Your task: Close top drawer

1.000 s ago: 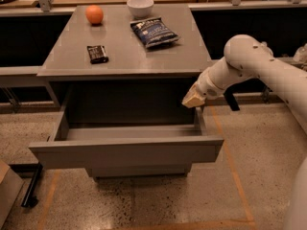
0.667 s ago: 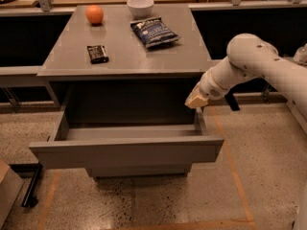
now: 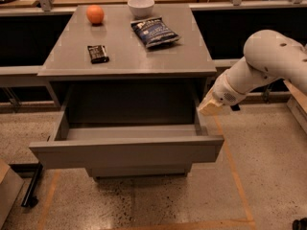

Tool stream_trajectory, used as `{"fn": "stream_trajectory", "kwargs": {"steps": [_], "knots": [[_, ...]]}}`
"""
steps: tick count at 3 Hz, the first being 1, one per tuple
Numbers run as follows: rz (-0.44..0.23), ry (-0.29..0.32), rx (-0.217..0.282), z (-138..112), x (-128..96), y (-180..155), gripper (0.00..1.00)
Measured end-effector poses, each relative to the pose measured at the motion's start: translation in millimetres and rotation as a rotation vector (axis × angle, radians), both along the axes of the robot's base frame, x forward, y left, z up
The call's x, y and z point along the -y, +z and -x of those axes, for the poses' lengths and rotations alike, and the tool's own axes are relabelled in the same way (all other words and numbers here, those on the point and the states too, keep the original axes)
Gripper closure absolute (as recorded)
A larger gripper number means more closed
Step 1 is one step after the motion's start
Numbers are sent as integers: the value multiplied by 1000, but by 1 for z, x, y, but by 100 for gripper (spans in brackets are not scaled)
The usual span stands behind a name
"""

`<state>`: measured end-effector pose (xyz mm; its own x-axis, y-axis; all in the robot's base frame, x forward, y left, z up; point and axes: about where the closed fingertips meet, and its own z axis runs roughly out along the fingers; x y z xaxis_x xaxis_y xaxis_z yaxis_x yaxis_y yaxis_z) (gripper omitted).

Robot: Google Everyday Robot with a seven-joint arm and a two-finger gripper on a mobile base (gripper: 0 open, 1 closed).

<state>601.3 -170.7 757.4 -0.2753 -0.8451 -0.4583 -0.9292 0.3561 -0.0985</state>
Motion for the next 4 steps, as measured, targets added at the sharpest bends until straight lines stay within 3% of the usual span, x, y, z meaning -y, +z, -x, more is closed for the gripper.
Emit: {"fn": "stream_trajectory", "kwargs": {"steps": [1, 3, 4], "knots": [[8, -28, -31, 31, 12, 9, 100], [-40, 20, -153, 120, 40, -3, 100], [-44, 21, -161, 125, 43, -4, 100]]}}
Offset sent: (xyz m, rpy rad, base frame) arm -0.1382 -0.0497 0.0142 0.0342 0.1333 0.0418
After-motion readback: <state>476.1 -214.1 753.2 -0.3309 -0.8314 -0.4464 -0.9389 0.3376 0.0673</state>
